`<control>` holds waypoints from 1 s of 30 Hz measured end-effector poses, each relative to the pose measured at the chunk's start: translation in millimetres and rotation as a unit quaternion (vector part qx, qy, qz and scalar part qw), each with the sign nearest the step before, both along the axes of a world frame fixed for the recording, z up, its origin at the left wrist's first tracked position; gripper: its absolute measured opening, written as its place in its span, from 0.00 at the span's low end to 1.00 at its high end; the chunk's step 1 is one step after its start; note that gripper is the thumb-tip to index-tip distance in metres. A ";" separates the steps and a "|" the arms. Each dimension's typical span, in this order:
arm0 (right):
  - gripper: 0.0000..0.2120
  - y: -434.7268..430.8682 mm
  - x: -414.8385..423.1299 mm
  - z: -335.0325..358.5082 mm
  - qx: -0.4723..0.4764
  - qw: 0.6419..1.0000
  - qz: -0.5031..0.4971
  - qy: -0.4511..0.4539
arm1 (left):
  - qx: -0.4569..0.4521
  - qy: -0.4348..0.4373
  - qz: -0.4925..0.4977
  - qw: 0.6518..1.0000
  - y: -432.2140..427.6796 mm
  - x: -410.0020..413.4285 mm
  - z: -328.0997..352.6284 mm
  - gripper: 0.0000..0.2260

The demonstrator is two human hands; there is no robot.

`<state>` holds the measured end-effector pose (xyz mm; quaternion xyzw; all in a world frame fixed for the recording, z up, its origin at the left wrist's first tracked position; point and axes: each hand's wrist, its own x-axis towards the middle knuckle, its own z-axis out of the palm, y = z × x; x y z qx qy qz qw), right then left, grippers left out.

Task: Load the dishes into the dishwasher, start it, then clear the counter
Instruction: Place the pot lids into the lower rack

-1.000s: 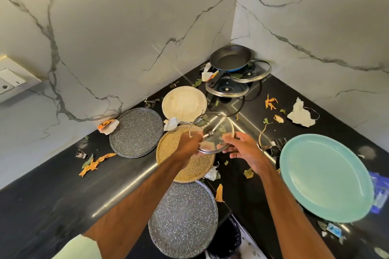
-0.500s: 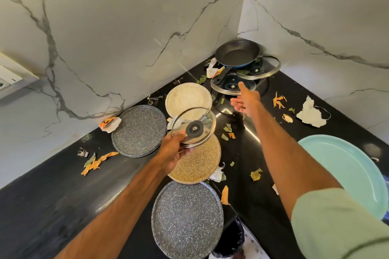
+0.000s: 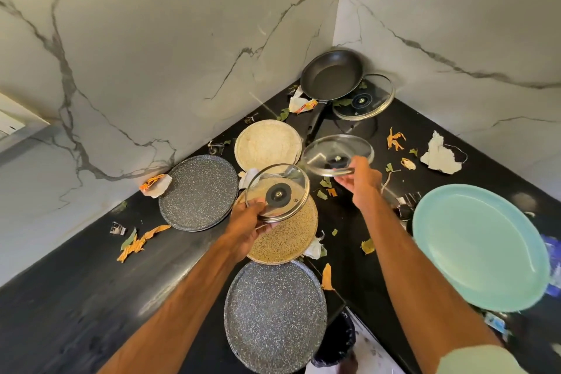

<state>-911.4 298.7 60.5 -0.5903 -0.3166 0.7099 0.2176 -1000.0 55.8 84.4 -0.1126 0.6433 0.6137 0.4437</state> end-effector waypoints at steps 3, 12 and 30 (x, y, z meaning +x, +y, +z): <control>0.05 -22.6 30.8 11.6 0.000 1.000 -0.027 -0.001 | -0.003 0.000 -0.018 1.000 -3.5 7.0 0.8 0.09; 0.13 -98.6 145.3 33.5 0.080 0.994 -0.070 0.020 | -0.018 0.068 -0.114 0.991 -20.5 36.2 19.4 0.05; 0.07 -247.1 425.2 61.8 0.192 0.953 -0.183 -0.144 | 0.016 0.343 -0.540 0.768 -38.6 185.0 45.0 0.07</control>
